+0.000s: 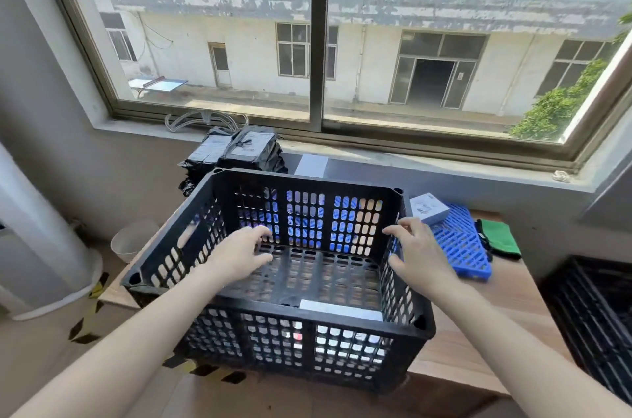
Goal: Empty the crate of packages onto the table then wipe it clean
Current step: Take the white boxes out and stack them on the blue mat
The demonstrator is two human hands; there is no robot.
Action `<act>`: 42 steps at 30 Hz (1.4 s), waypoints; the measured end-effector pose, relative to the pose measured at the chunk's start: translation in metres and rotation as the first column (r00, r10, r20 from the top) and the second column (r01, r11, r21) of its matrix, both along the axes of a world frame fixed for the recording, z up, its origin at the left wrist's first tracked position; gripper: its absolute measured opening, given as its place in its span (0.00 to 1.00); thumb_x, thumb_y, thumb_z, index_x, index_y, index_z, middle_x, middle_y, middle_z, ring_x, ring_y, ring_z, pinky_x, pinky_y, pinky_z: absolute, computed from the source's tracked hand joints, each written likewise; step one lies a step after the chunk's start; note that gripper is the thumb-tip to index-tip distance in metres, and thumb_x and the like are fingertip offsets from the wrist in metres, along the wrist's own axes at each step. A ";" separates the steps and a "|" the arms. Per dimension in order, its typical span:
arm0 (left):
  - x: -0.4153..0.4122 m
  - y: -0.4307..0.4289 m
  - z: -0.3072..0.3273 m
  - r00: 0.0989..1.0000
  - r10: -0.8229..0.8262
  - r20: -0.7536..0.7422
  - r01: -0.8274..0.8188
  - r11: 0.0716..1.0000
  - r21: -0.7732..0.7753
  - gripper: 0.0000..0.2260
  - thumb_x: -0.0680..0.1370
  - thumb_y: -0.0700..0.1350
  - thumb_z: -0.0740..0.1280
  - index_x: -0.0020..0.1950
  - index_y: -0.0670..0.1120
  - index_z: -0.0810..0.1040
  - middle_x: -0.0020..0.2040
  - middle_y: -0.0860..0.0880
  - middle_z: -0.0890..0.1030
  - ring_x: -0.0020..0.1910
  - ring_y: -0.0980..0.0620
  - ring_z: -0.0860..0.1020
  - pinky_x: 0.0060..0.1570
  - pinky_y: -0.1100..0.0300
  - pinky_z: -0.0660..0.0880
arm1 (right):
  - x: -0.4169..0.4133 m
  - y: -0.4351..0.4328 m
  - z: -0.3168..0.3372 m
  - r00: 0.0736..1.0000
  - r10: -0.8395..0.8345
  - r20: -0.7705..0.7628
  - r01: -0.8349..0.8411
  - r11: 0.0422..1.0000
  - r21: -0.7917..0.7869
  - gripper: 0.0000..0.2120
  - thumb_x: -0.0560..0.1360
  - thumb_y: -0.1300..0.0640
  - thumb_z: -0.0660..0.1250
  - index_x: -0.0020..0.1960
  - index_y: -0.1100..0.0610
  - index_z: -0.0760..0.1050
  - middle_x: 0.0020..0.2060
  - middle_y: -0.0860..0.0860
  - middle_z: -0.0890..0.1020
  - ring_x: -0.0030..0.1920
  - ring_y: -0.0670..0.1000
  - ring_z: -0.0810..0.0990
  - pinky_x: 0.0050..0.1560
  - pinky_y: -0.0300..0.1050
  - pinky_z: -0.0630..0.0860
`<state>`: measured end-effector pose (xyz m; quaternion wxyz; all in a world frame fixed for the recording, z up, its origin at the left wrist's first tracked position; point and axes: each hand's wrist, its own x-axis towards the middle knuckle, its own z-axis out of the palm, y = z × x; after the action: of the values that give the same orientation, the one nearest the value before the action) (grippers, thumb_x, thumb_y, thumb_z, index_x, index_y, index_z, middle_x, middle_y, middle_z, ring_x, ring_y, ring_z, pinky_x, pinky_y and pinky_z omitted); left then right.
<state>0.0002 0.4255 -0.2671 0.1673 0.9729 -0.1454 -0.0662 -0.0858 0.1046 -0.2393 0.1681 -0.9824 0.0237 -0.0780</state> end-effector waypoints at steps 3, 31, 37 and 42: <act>-0.010 -0.042 -0.011 0.975 -0.074 -0.212 0.077 0.997 0.007 0.29 0.76 0.56 0.69 0.74 0.54 0.64 0.61 0.49 0.77 0.58 0.51 0.76 0.60 0.55 0.73 | 0.015 0.002 0.001 0.975 0.187 -0.117 -0.186 0.982 0.015 0.21 0.74 0.56 0.66 0.67 0.52 0.71 0.63 0.51 0.70 0.65 0.52 0.68 0.64 0.43 0.67; 0.031 -0.093 -0.084 0.628 -0.196 -0.753 0.476 0.862 0.173 0.34 0.69 0.52 0.77 0.69 0.59 0.64 0.64 0.50 0.72 0.57 0.47 0.74 0.56 0.48 0.76 | 0.097 0.045 -0.096 0.230 0.264 -0.937 -0.561 0.823 0.095 0.33 0.69 0.51 0.74 0.69 0.48 0.61 0.65 0.50 0.72 0.60 0.55 0.74 0.57 0.52 0.73; 0.035 -0.091 -0.081 0.640 -0.235 -0.731 0.387 0.921 0.043 0.24 0.72 0.46 0.74 0.63 0.56 0.68 0.62 0.50 0.73 0.55 0.49 0.75 0.44 0.56 0.76 | 0.099 0.041 -0.099 0.267 0.259 -0.928 -0.502 0.860 0.095 0.29 0.68 0.52 0.74 0.62 0.48 0.61 0.59 0.52 0.75 0.51 0.56 0.76 0.48 0.52 0.75; 0.043 -0.081 -0.074 0.697 -0.241 -0.675 0.335 0.942 0.010 0.19 0.73 0.44 0.73 0.59 0.57 0.71 0.57 0.51 0.73 0.55 0.49 0.76 0.54 0.51 0.77 | 0.104 0.039 -0.092 0.336 0.349 -0.875 -0.485 0.860 0.157 0.27 0.71 0.53 0.73 0.62 0.47 0.61 0.60 0.53 0.74 0.54 0.56 0.75 0.45 0.50 0.73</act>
<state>0.0431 0.3445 -0.3410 0.1308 0.8586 -0.2223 -0.4429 0.0182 0.1441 -0.3309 0.0798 -0.8577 -0.1505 0.4851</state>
